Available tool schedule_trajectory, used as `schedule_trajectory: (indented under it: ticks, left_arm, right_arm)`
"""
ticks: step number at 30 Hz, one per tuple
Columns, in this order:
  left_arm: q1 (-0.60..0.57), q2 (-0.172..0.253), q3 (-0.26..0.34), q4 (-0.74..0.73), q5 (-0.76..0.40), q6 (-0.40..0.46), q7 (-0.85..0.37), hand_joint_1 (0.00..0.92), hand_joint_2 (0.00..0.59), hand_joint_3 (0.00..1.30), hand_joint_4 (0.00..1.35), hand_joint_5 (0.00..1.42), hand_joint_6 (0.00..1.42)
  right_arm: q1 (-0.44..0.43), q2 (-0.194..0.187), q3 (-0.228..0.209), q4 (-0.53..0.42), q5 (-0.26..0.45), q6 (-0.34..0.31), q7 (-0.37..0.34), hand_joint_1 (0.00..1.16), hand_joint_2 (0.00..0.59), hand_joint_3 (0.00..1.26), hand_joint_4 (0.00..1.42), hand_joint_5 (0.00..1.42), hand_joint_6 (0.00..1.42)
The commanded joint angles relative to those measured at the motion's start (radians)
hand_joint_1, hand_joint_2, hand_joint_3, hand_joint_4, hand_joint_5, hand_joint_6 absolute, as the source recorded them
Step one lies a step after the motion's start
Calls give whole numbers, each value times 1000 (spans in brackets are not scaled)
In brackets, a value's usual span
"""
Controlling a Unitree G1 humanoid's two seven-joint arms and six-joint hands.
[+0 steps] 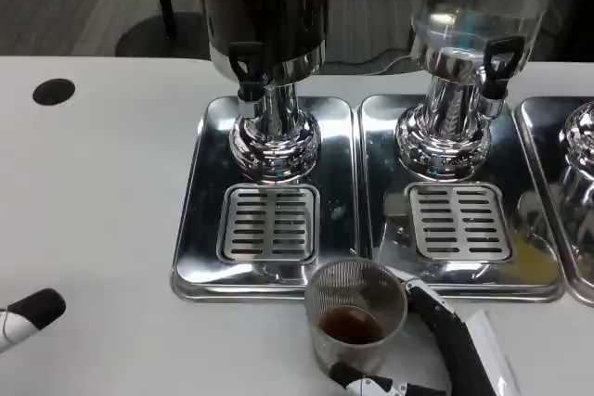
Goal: Grasp the cup under the faucet to collect the drink, then remove the cup.
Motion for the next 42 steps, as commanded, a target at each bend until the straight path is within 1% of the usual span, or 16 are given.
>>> schedule_trajectory:
  ticks: [1,6,12,21,28,34,39,42]
  left_arm:
    - [-8,4,-3,-8,-4,10,-18,0,28,0,0,0,0]
    - [-18,3,-7,-7,-1,14,-22,0,30,0,0,0,0]
    - [-24,2,-11,-4,-2,17,-23,0,29,0,0,0,0]
    - [-31,2,-19,1,-1,16,-22,0,31,0,0,0,0]
    - [-27,2,-18,1,-2,16,-20,0,31,0,0,0,0]
    - [-30,4,-19,4,-1,17,-20,0,31,0,0,0,0]
    - [-38,5,-30,14,6,20,-18,0,31,0,0,0,0]
    - [-45,5,-37,18,9,21,-18,0,31,0,0,0,0]
  right_arm:
    - [-20,5,2,29,11,-42,-14,856,227,297,295,352,267]
    - [-28,5,1,47,13,-54,-14,845,218,245,219,310,267]
    - [-33,1,2,58,25,-64,-2,831,213,191,126,278,233]
    - [-28,-2,1,56,31,-67,6,830,213,175,100,253,215]
    - [-23,-4,-1,44,31,-66,7,800,215,166,35,128,170]
    - [-19,-7,-6,25,38,-66,17,794,214,154,18,99,145]
    - [-18,-11,-12,17,52,-53,36,792,214,132,0,76,127]
    - [-17,-10,-16,20,60,-50,46,782,219,84,0,64,109]
